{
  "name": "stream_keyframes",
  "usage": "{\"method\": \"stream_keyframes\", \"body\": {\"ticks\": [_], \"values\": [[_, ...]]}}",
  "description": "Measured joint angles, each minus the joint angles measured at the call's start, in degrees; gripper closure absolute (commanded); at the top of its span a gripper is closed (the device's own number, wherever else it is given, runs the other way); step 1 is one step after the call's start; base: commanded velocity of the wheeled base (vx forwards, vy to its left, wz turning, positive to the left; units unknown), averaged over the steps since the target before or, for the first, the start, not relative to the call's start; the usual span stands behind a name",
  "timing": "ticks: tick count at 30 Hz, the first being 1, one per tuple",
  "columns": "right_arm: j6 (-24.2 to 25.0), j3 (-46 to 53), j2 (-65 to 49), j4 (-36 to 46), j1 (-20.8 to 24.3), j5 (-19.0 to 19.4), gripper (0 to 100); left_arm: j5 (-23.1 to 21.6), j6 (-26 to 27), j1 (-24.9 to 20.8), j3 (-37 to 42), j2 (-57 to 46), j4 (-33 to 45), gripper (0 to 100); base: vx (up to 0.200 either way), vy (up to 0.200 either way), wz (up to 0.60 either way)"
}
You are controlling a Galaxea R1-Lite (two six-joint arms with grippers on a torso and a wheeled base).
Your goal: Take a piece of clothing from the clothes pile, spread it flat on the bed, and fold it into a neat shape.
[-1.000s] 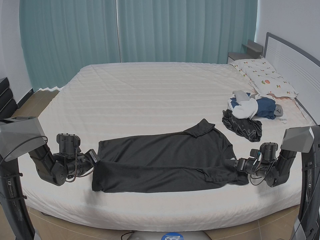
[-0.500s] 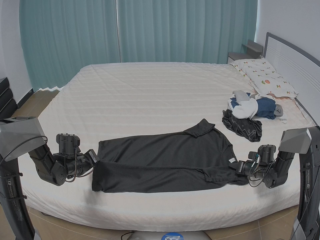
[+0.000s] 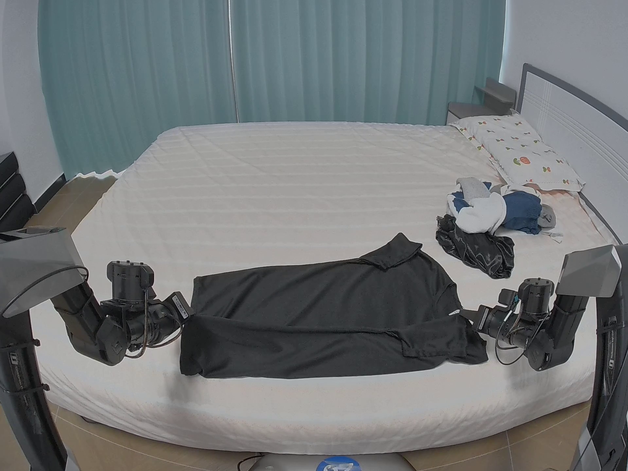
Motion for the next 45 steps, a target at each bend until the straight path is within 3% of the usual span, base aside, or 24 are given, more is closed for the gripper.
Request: {"method": "stream_keyframes", "body": {"ticks": [17,23,33,45], "values": [[2.24,4.23,-3.19,-5.36,-1.10,0.54,100,0.07,0.23,1.10,2.88,-4.12,0.11,100,0.000,0.000,0.00],[4.44,10.92,-6.96,-10.84,-1.77,2.38,100,0.05,0.44,1.29,4.58,-6.74,1.02,100,0.000,0.000,0.00],[6.66,19.74,-16.31,-11.00,-3.25,7.19,100,-0.11,0.39,1.29,9.33,-11.22,1.89,100,0.000,0.000,0.00],[6.27,27.76,-24.86,-11.00,-4.82,9.50,100,-0.77,0.30,1.34,15.69,-15.74,1.46,100,0.000,0.000,0.00]]}}
